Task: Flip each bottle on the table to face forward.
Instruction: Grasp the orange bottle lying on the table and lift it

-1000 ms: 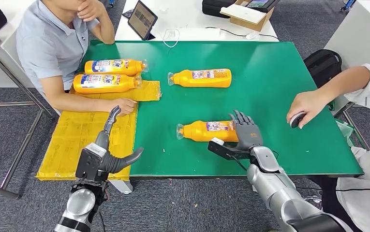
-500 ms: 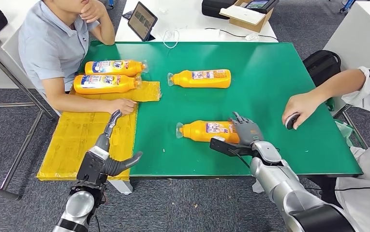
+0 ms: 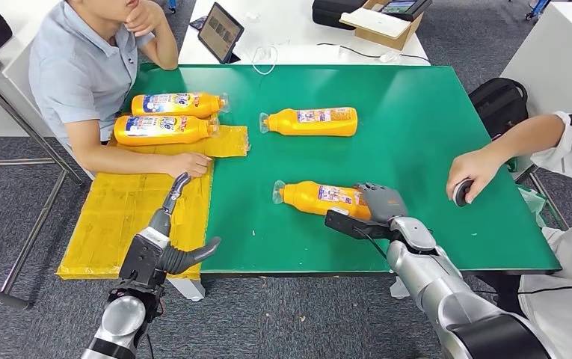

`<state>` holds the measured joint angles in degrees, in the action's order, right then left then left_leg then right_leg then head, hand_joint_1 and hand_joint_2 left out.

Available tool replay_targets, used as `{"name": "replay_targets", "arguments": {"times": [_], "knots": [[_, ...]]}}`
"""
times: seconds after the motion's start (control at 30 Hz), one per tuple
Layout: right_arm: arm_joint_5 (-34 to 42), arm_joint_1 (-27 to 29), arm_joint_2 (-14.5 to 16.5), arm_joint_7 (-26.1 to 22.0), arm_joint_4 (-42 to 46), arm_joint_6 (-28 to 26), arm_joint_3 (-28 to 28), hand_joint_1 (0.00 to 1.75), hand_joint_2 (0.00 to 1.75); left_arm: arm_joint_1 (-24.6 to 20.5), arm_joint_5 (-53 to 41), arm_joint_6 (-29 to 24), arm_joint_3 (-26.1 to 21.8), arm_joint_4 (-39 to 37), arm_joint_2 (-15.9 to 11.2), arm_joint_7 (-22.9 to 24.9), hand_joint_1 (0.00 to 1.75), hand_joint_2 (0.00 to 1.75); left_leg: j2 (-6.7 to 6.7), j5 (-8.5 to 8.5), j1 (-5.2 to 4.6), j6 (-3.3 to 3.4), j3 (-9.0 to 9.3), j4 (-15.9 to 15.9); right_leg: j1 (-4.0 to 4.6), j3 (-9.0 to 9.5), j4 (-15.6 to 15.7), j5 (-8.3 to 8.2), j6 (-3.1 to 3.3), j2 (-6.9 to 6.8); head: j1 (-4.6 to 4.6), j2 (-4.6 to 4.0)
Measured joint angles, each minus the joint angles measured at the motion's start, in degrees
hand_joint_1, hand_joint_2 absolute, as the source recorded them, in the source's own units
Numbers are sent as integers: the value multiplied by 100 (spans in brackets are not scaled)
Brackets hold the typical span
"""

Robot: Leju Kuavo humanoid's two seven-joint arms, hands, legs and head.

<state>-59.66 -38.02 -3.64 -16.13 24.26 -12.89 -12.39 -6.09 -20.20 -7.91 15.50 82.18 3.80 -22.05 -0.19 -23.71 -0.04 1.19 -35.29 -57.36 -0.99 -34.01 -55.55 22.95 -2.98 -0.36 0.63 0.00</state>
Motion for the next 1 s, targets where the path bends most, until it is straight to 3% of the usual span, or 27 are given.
{"name": "replay_targets", "arguments": {"times": [0.4,0.77,1.0], "knots": [[915,134,58,-888,44,219,30,175,175,7,-12,-22,-18,-1,-20,-198,0,175,9,-4,5,-3,15,1,4,9,0,0,1,7,-1,0],[1212,329,134,-1075,192,219,89,175,175,93,103,43,-72,8,-24,-254,0,175,9,-5,6,-4,40,2,4,33,1,1,3,7,-2,0],[2290,612,254,-1645,465,268,420,175,175,147,759,416,-144,105,-23,-386,0,175,8,-5,7,-4,40,2,5,33,0,1,3,7,-1,0]]}}
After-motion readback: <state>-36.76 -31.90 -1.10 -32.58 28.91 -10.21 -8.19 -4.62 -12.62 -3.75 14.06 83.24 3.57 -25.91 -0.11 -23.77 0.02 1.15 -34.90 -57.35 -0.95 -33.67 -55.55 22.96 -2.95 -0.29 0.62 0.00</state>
